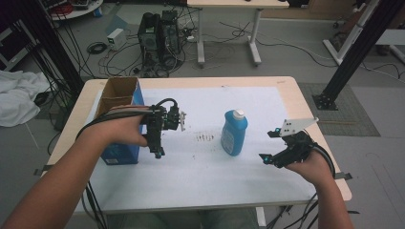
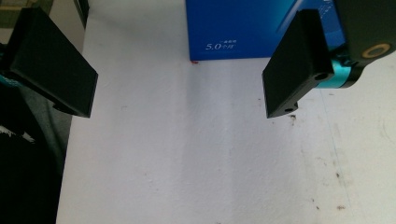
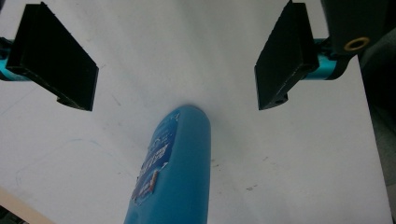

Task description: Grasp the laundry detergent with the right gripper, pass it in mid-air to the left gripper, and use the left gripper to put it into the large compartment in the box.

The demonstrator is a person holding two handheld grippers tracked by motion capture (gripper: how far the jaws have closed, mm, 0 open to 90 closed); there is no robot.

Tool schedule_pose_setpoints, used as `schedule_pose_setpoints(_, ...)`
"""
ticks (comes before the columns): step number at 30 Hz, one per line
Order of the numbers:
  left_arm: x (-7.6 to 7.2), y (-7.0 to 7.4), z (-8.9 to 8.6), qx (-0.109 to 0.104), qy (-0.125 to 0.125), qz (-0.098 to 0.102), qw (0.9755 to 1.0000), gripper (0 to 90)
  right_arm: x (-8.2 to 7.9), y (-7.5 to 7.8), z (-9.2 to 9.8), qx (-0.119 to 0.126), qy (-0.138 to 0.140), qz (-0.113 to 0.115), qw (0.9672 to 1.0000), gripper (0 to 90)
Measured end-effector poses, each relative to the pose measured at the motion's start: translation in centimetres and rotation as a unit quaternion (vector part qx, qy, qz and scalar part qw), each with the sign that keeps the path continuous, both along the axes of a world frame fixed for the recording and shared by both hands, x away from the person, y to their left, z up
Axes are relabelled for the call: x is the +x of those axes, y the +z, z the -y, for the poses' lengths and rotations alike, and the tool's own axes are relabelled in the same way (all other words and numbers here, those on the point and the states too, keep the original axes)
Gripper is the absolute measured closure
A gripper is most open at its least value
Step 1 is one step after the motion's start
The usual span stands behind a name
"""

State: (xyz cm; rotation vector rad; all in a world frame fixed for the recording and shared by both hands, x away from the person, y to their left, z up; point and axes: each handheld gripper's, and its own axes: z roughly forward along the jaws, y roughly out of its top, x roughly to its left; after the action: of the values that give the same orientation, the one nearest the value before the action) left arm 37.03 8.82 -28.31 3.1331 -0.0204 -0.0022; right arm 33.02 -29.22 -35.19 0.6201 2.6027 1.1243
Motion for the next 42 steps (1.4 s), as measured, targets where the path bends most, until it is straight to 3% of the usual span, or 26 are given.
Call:
schedule_pose_setpoints(7,-0.4,-0.1,-0.2,0.004,0.005,-0.011,0.9999,10.4,-1.4,-1.9,-0.3,0.030,-0.020,-0.010,0.9993,12.6)
schedule_pose_setpoints(12,-0.5,0.1,-0.3,0.004,0.001,-0.002,1.0000,10.4,-2.2,-2.7,-0.5,0.050,-0.047,-0.003,0.9976,12.6)
schedule_pose_setpoints(13,-0.5,0.1,-0.3,0.003,0.002,-0.003,1.0000,10.4,-2.4,-2.9,-0.6,0.057,-0.057,-0.012,0.9967,12.6)
schedule_pose_setpoints(14,-0.6,0.1,-0.4,0.003,0.009,-0.008,0.9999,10.4,-2.4,-3.1,-0.6,0.058,-0.058,0.001,0.9966,12.6)
schedule_pose_setpoints(15,-0.6,0.2,-0.4,-0.001,0.001,0.002,1.0000,10.4,-2.6,-3.3,-0.7,0.064,-0.066,-0.004,0.9958,12.6)
schedule_pose_setpoints(20,-1.0,0.4,-0.3,0.001,-0.002,0.004,1.0000,10.4,-2.6,-4.5,-1.4,0.077,-0.087,0.001,0.9932,12.6)
schedule_pose_setpoints(22,-1.1,0.4,-0.3,-0.002,0.002,0.004,1.0000,10.4,-2.5,-5.0,-1.6,0.089,-0.086,0.004,0.9922,12.6)
schedule_pose_setpoints(23,-1.1,0.3,-0.3,-0.001,0.001,0.001,1.0000,10.4,-2.6,-5.2,-1.8,0.092,-0.093,-0.008,0.9913,12.6)
schedule_pose_setpoints(27,-1.2,0.2,-0.5,0.003,0.002,0.004,1.0000,10.4,-2.2,-6.0,-2.0,0.099,-0.091,0.002,0.9909,12.6)
schedule_pose_setpoints(29,-1.2,0.3,-0.5,0.003,0.001,0.006,1.0000,10.4,-2.3,-6.3,-2.2,0.105,-0.101,-0.004,0.9893,12.6)
schedule_pose_setpoints(32,-1.3,0.3,-0.6,0.002,0.005,0.000,1.0000,10.4,-2.0,-6.6,-2.4,0.108,-0.100,0.007,0.9892,12.6)
schedule_pose_setpoints(33,-1.3,0.3,-0.6,0.002,0.003,0.004,1.0000,10.4,-2.1,-6.7,-2.5,0.108,-0.103,-0.002,0.9887,12.6)
schedule_pose_setpoints(34,-1.3,0.3,-0.6,0.002,0.003,0.004,1.0000,10.4,-1.8,-6.8,-2.5,0.109,-0.097,0.020,0.9892,12.6)
schedule_pose_setpoints(39,-1.4,0.4,-0.6,0.003,0.003,0.003,1.0000,10.4,-1.6,-7.0,-3.1,0.119,-0.109,0.005,0.9869,12.6)
schedule_pose_setpoints(42,-1.4,0.4,-0.7,0.005,0.002,0.003,1.0000,10.4,-1.1,-7.1,-3.5,0.123,-0.108,0.017,0.9863,12.6)
